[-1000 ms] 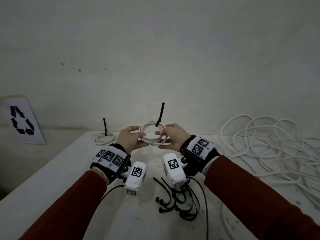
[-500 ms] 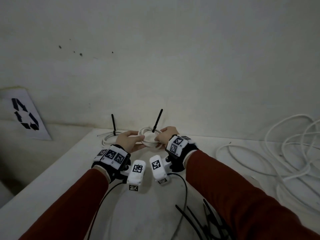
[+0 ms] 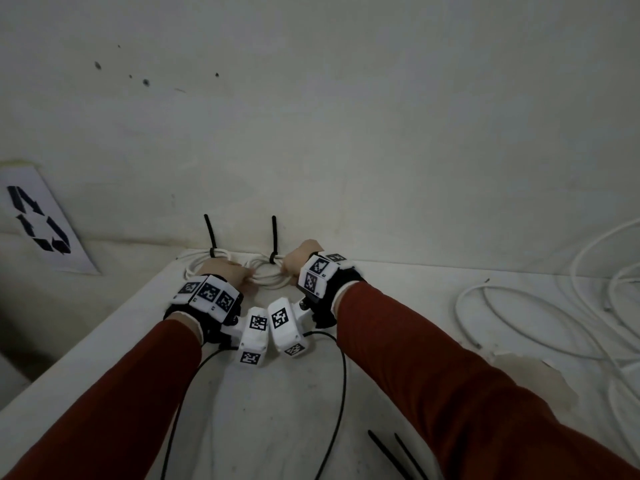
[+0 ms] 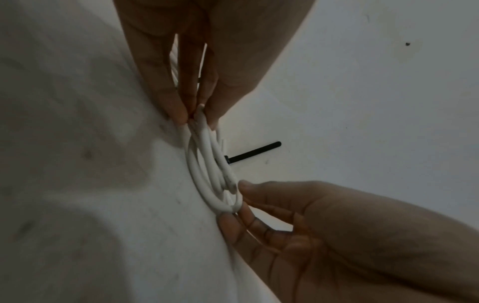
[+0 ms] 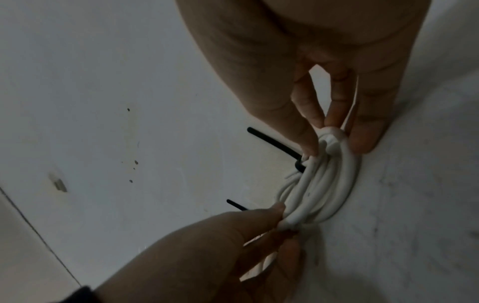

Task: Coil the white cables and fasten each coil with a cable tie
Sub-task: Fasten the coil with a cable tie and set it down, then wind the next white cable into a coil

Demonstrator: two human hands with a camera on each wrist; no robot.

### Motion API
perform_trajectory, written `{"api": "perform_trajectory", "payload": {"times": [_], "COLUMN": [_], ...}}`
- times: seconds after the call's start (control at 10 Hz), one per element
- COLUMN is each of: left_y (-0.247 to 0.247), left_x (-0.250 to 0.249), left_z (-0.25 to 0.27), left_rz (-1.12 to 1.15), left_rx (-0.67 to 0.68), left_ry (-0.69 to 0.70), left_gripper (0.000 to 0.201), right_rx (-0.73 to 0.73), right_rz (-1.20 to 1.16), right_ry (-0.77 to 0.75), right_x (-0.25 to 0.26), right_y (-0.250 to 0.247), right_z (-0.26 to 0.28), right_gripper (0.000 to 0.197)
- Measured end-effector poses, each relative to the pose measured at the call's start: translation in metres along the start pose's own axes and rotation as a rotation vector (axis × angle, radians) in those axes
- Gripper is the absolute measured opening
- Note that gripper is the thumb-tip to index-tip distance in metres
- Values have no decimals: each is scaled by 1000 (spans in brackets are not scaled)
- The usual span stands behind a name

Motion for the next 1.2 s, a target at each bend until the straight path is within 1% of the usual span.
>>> {"api": "perform_trajectory", "payload": {"times": [0.1, 0.2, 0.3, 0.4, 0.5, 0.6, 0.7, 0.8, 0.9, 1.0, 1.1, 1.2], "left_y": [-6, -3, -5, -10, -11, -6, 3, 19, 42, 74, 113, 151], "left_x": [3, 11, 7, 1, -11, -24, -45, -67, -86, -99, -101, -93], "left_z": [-1, -11, -6, 11, 36, 66, 112, 170, 230, 283, 329, 365], "left_rz": [-4, 175, -84, -301, -292, -256, -259, -309, -336, -350, -317, -356], "left_rx": [61, -27, -43, -83, -132, -165, -203, -172, -89, 44, 262, 501], "left_ry": [-1, 11, 68, 134, 193, 354, 580, 714, 859, 975, 1077, 1145], "left_gripper": [39, 38, 32, 33, 22, 26, 17, 12, 11, 12, 7, 9], "right_rx": [65, 67, 1, -31, -66, -88, -147, -210, -298, -388, -446, -408], "right_rz": [73, 196, 56, -25, -503, -657, -758, -829, -705, -520, -300, -118], "right_ry": [-9, -20, -13, -69, 31, 51, 19, 49, 48, 51, 82, 176], "right_x": [0, -2, -4, -11, -14, -11, -18, -36, -67, -108, -154, -196], "right_y": [0, -5, -6, -15, -33, -56, -86, -119, -147, -169, -184, -190], "right_z": [-4, 2, 2, 13, 32, 72, 118, 175, 232, 285, 333, 369], "right_gripper": [12, 11, 21, 27, 41, 52, 37, 9, 9, 5, 8, 9]}}
Point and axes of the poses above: each hand's wrist, its own z-axis away from the middle knuckle, its own y-axis out of the palm, x = y × z, the point moved 1 cm from there along -z, towards the middle knuckle, and after that the axes turned 3 degrees about z, right-handed, at the moved point
